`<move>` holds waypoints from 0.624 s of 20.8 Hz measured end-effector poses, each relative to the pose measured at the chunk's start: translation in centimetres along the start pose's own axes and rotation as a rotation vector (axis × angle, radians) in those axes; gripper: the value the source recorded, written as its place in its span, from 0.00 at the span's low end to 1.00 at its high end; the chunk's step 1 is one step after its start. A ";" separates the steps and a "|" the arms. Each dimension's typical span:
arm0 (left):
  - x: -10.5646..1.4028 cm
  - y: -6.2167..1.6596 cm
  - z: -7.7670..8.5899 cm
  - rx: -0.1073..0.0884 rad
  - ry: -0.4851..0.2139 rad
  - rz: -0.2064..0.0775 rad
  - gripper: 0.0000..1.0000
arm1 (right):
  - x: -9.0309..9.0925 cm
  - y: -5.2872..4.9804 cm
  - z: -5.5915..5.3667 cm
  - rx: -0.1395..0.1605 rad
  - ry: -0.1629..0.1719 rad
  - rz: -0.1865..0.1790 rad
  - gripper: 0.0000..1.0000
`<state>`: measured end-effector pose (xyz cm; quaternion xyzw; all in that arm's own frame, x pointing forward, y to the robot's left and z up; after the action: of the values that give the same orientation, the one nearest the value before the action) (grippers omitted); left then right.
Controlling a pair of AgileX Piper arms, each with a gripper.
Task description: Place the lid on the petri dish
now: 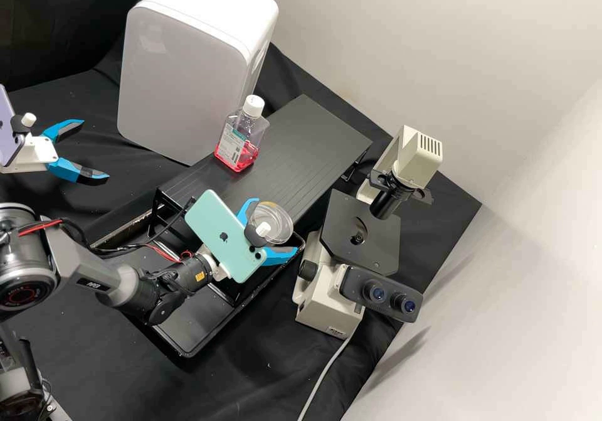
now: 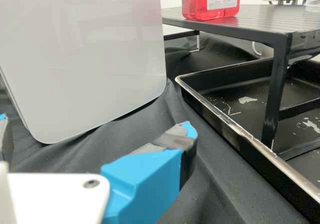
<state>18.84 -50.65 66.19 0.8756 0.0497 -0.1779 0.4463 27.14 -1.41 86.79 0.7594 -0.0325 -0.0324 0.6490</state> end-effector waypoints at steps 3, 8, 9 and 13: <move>0.0 0.00 0.0 0.000 0.000 0.000 1.00 | 0.0 0.0 -0.1 0.009 -0.001 0.005 0.00; 0.0 0.00 0.0 0.000 0.000 0.000 1.00 | 0.0 0.0 0.0 0.013 -0.003 0.009 0.00; 0.0 0.00 0.0 0.000 0.000 0.000 1.00 | 0.0 0.0 0.0 0.013 -0.003 0.009 0.00; 0.0 0.00 0.0 0.000 0.000 0.000 1.00 | 0.0 0.0 0.0 0.013 -0.003 0.009 0.00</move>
<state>18.84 -50.65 66.19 0.8756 0.0497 -0.1779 0.4463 27.18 -1.37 86.78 0.7633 -0.0372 -0.0302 0.6443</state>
